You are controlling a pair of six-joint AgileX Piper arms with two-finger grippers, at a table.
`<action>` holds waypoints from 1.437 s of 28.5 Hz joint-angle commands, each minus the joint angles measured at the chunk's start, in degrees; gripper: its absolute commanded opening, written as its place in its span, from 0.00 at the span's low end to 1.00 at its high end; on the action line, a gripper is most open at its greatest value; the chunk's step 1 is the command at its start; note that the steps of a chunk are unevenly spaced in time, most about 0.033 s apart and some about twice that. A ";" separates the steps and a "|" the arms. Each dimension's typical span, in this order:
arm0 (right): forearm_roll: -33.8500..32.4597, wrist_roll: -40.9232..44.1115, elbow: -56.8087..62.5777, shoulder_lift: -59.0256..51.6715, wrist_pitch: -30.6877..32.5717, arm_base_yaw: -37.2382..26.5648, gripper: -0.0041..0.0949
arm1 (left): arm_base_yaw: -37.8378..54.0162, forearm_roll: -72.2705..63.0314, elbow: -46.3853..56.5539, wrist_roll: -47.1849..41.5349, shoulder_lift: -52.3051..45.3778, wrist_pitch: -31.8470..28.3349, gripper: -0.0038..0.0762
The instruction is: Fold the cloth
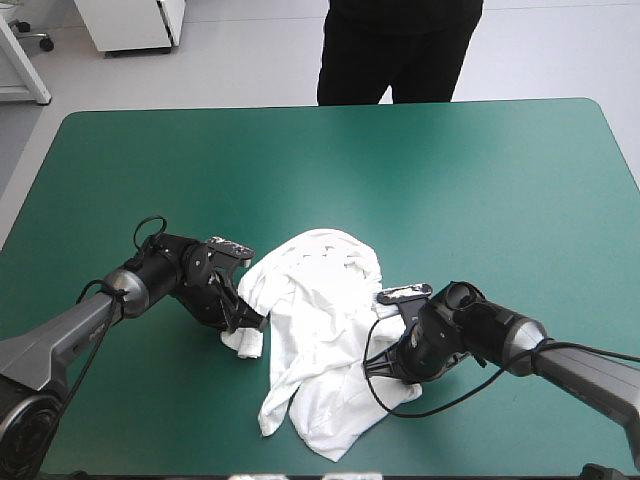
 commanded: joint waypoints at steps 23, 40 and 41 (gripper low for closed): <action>-30.87 -4.59 -49.69 -17.51 21.90 -5.72 0.02 | -0.36 6.08 -51.83 -0.75 -16.45 14.76 0.04; -30.23 -16.05 -84.52 -15.07 15.51 -5.72 0.03 | -0.36 -4.18 -87.32 0.12 -16.45 2.22 0.04; -30.23 -16.05 -85.10 -14.85 14.95 -5.72 0.02 | -0.36 -4.57 -87.98 0.12 -16.45 1.67 0.04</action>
